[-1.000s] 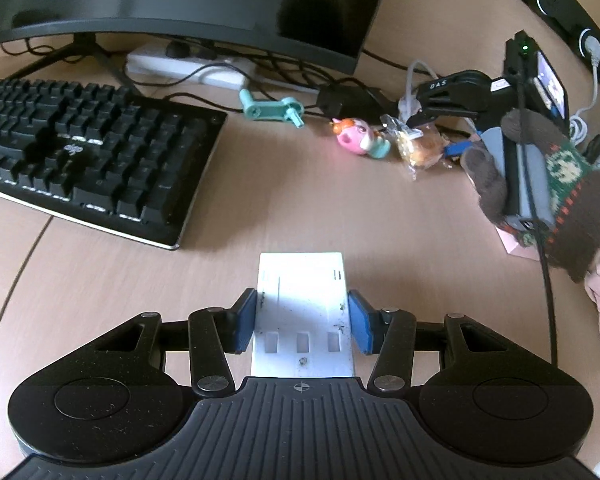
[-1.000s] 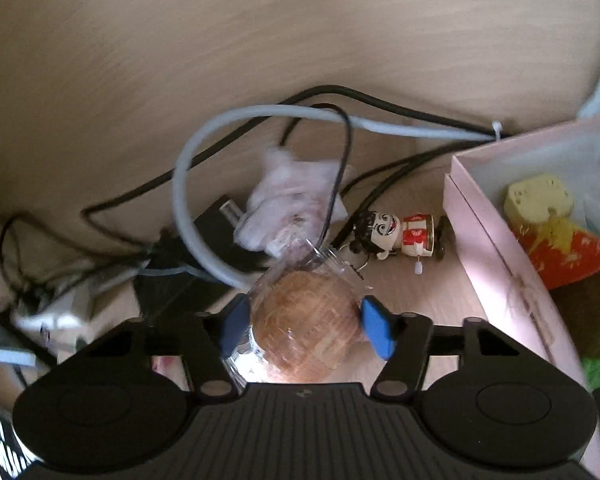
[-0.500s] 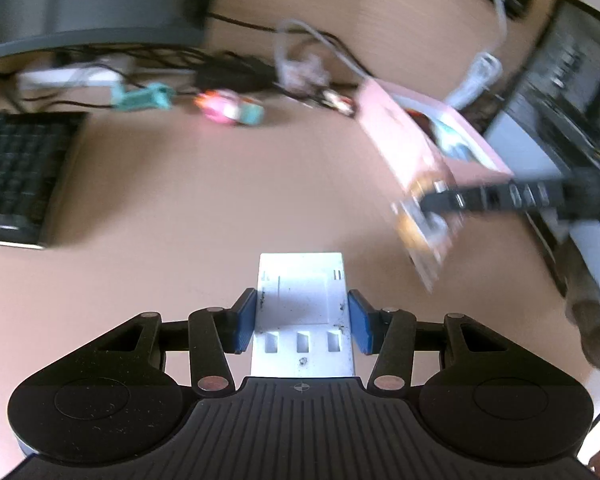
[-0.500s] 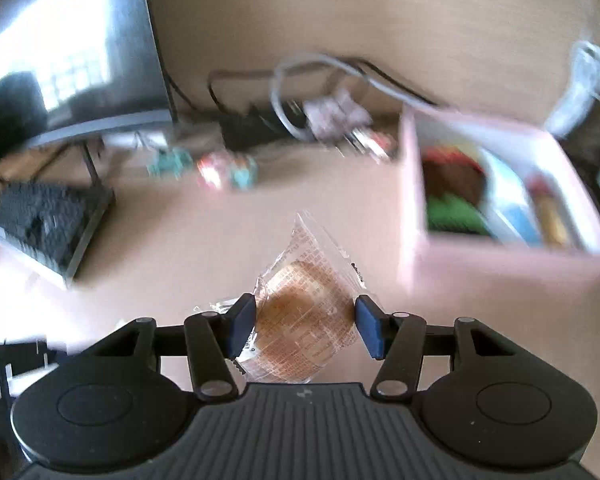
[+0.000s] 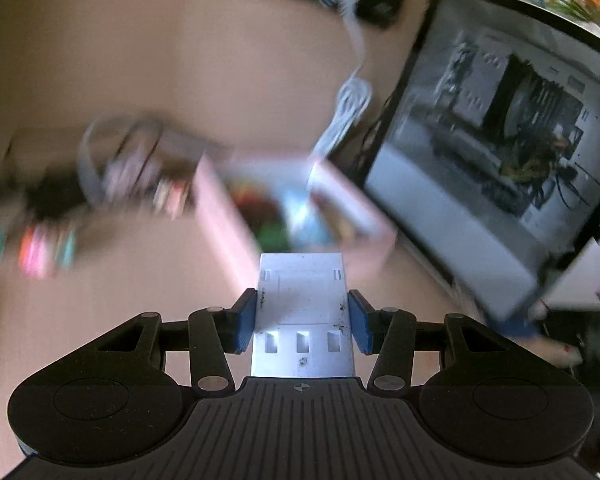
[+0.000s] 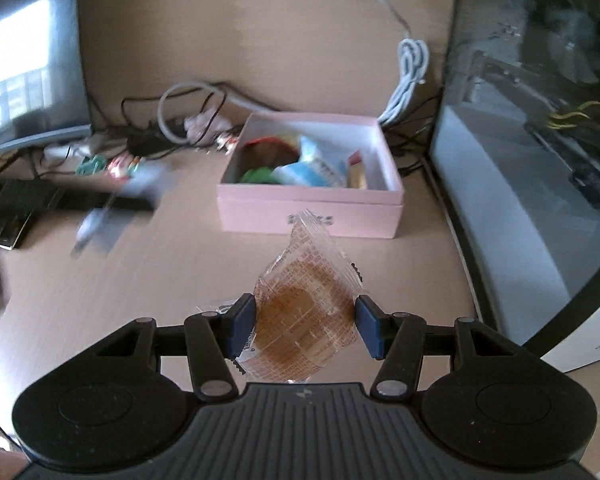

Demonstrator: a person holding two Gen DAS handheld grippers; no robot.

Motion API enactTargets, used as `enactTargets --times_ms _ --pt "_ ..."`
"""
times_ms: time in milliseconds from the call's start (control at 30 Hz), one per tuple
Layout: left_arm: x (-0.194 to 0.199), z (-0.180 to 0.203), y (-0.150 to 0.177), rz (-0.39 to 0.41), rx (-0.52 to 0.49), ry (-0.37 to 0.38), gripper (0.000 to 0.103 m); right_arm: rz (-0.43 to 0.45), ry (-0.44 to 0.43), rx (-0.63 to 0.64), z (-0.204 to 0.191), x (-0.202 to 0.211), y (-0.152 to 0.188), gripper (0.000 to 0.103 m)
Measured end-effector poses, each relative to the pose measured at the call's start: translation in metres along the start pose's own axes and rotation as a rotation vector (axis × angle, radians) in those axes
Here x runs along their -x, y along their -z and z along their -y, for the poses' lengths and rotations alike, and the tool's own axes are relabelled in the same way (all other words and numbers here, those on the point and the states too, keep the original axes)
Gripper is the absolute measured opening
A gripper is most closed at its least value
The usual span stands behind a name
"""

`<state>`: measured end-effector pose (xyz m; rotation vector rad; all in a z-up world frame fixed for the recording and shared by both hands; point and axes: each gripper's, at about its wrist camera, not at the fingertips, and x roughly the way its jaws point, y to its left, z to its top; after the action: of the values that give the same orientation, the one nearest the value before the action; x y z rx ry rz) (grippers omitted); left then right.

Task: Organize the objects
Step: 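Lower the charger into the pink box with the left tool while the right tool drops the bread bag in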

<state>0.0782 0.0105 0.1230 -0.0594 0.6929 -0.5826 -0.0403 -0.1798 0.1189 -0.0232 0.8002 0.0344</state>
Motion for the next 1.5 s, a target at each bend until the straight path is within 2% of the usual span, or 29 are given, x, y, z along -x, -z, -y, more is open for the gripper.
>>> enactTargets --times_ms 133,233,300,433,567,600,700,833,933,1067,1133,1233,1300,1400,1500 --pt "-0.060 0.016 -0.060 0.061 -0.137 0.003 0.053 0.024 -0.011 -0.004 0.019 -0.010 0.007 0.055" --pt "-0.111 0.017 -0.090 0.072 -0.170 0.026 0.053 0.015 -0.034 -0.023 0.029 -0.020 0.013 0.055" --pt "-0.149 0.015 -0.108 0.075 -0.148 0.004 0.053 -0.002 -0.060 -0.042 0.036 -0.029 0.018 0.055" --pt "-0.223 -0.001 -0.124 -0.017 0.032 -0.049 0.052 -0.025 -0.092 -0.040 0.043 -0.042 0.022 0.055" --pt "-0.257 -0.003 -0.125 -0.138 0.042 -0.097 0.051 -0.014 -0.104 -0.024 0.049 -0.050 0.018 0.055" --pt "-0.258 -0.005 -0.126 -0.146 0.051 -0.105 0.051 -0.010 -0.107 -0.023 0.050 -0.052 0.016 0.055" --pt "-0.231 -0.017 -0.125 -0.061 0.133 -0.082 0.050 0.028 -0.102 -0.005 0.052 -0.051 0.004 0.055" --pt "-0.169 -0.038 -0.105 0.025 0.210 -0.032 0.050 0.119 -0.085 0.053 0.052 -0.048 -0.025 0.055" --pt "-0.128 -0.051 -0.073 0.039 0.256 -0.008 0.050 0.185 -0.058 0.093 0.051 -0.056 -0.058 0.055" --pt "-0.074 -0.059 -0.021 0.020 0.329 0.037 0.050 0.249 -0.022 0.082 0.047 -0.086 -0.114 0.055" --pt "-0.051 -0.057 0.004 0.023 0.364 0.020 0.050 0.283 0.005 0.066 0.045 -0.108 -0.142 0.055" --pt "-0.028 -0.060 0.038 0.008 0.468 0.027 0.050 0.252 0.020 0.004 0.043 -0.156 -0.179 0.055" --pt "-0.017 -0.063 0.055 -0.001 0.490 0.008 0.050 0.226 0.040 0.008 0.039 -0.187 -0.191 0.055" --pt "0.004 -0.078 0.075 0.006 0.538 -0.048 0.050 0.110 0.030 -0.023 0.036 -0.238 -0.193 0.054" --pt "0.026 -0.098 0.090 0.038 0.613 -0.092 0.050 0.035 -0.014 -0.144 0.038 -0.246 -0.178 0.053"
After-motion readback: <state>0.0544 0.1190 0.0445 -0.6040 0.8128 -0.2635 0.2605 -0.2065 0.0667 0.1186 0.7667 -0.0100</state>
